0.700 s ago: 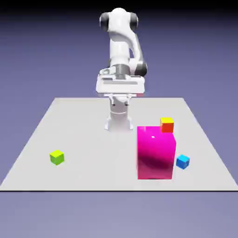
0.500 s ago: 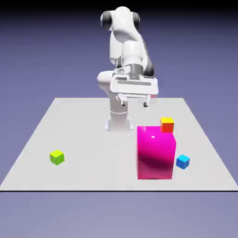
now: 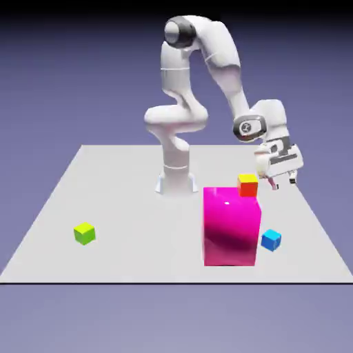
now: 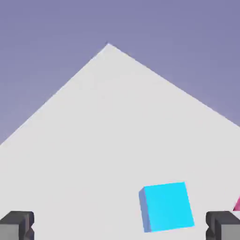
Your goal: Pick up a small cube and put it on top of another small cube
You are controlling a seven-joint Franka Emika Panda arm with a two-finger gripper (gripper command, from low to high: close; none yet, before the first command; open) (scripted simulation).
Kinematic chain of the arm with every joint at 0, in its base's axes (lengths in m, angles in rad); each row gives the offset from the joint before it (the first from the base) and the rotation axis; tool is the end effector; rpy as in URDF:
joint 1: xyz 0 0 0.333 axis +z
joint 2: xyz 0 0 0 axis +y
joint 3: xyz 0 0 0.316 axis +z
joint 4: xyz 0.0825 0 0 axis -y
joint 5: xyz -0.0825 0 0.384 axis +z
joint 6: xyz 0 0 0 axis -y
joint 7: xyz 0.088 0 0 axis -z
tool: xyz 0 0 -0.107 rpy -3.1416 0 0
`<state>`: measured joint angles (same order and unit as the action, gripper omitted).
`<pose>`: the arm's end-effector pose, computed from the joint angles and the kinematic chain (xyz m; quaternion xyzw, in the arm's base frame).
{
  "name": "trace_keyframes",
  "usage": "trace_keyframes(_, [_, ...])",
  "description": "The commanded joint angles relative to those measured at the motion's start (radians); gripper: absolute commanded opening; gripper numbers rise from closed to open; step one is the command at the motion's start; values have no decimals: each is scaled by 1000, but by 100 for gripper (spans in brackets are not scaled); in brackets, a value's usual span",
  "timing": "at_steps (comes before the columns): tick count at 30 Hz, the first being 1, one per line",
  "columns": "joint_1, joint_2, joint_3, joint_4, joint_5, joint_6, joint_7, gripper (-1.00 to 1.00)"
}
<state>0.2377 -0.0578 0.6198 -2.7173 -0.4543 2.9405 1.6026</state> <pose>0.2572 0.3367 0.2643 -0.9760 0.1513 -0.1280 0.0900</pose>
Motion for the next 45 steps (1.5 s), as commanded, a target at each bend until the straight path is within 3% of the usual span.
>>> trace_keyframes(1, [1,20,6,-10,44,-16,27,0])
trace_keyframes(11, [-45,139,-42,-27,445,-157,148,0])
trace_keyframes(21, [144,401,-316,26,66,35,425,0])
trace_keyframes(22, [144,401,-316,26,66,35,425,-100])
trace_keyframes(33, [-45,139,-42,-27,445,-157,148,-100])
trace_keyframes(42, [-145,42,225,281,594,-482,-112,-100])
trace_keyframes(45, [-222,41,135,372,604,-575,-190,-100])
